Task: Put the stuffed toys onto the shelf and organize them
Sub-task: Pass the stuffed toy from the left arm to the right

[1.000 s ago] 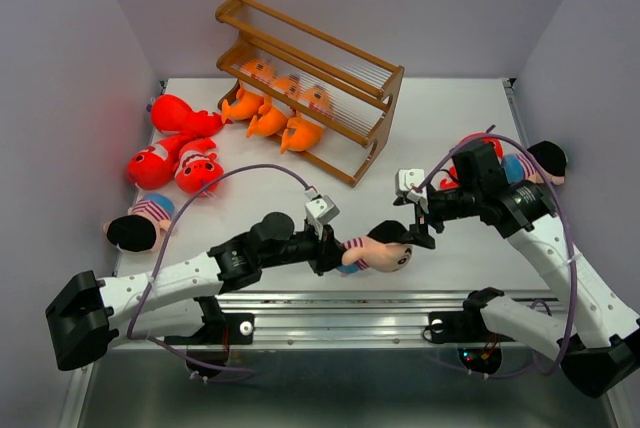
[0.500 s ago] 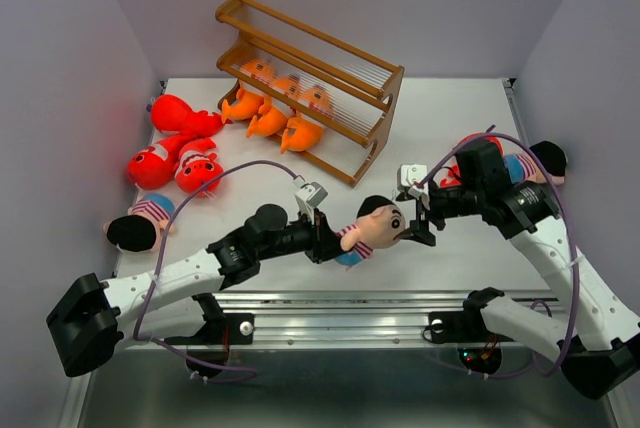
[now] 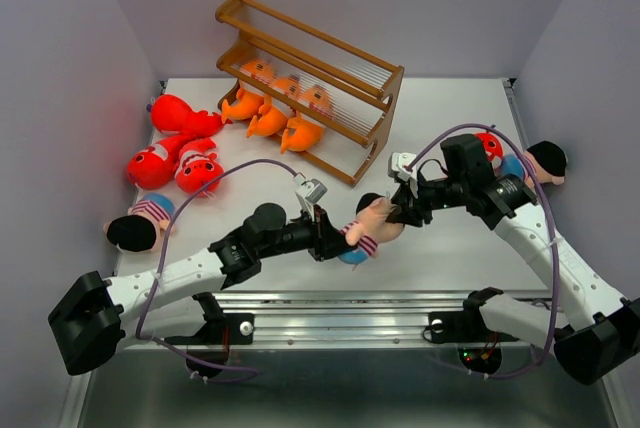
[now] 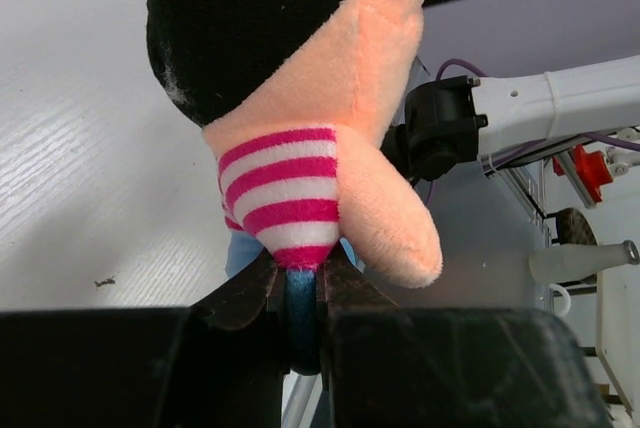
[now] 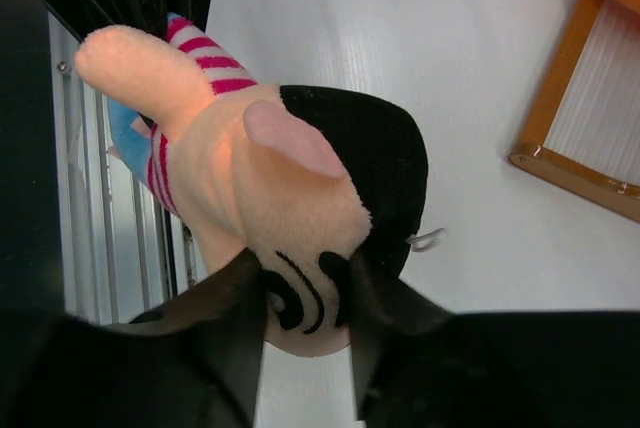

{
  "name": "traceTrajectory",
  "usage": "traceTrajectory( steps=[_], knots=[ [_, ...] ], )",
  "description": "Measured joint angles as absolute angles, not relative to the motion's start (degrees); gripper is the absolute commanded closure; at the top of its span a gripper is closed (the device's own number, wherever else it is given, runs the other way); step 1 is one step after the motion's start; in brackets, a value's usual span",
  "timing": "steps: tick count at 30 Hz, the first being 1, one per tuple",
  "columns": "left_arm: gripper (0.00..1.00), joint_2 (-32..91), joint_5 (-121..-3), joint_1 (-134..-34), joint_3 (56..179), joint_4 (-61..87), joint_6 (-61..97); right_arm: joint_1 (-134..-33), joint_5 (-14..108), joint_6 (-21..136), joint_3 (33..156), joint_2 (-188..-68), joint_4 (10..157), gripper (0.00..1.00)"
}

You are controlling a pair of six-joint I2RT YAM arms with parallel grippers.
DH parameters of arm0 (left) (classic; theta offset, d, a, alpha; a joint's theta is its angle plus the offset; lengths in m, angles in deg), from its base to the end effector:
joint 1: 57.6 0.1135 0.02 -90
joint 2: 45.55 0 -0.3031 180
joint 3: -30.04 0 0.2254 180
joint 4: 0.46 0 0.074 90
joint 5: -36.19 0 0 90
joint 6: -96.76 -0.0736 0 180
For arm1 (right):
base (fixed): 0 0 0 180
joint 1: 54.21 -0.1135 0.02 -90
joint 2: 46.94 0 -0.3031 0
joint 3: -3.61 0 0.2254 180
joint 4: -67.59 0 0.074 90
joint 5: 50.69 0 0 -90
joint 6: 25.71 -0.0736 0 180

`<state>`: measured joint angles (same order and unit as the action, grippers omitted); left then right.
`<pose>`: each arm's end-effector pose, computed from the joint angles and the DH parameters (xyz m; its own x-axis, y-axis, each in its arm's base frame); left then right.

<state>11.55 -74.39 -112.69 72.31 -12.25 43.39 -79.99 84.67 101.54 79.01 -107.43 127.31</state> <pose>0.1024 -0.1919 0.3027 -0.6023 -0.1130 -0.7903 0.7592 0.2249 -0.6108 0.1372 0.1244 0.3467 -0.0450 -0.4941 -0.8683 -0.9892 0.1434 -0.0303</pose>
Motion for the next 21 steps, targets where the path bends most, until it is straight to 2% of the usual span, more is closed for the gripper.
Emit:
traceTrajectory(
  steps=[1, 3, 4, 5, 6, 7, 8, 21],
  knots=[
    [1.00, 11.5, -74.4, -112.7, 72.3, -12.4, 43.4, -80.0, 85.5, 101.2, 79.0, -107.5, 127.1, 0.88],
    [0.86, 11.5, -74.4, -112.7, 72.3, -12.7, 43.2, -79.9, 86.4, 100.8, 79.0, -107.5, 126.8, 0.97],
    [0.75, 11.5, -74.3, -112.7, 72.3, -12.7, 43.1, -79.9, 86.5, 100.6, 78.9, -107.5, 126.6, 0.99],
    [0.50, 11.5, -74.1, -112.7, 72.3, -12.6, 42.6, -79.8, 86.6, 100.4, 78.9, -107.5, 126.5, 0.99],
    [0.38, 11.5, -73.9, -112.7, 72.3, -12.6, 42.3, -79.7, 86.5, 100.3, 78.9, -107.5, 126.3, 0.99],
    [0.11, 11.5, -73.7, -112.7, 72.3, -12.4, 41.3, -79.7, 86.1, 100.1, 78.9, -107.5, 126.2, 0.99],
    [0.02, 11.4, -73.3, -112.7, 72.3, -12.1, 40.5, -79.7, 85.8, 99.8, 78.9, -107.5, 126.1, 0.99],
    [0.01, 1.5, -60.4, -114.2, 74.6, 0.0, 26.9, -78.2, 79.8, 93.3, 79.1, -112.0, 126.0, 0.99]
  ],
)
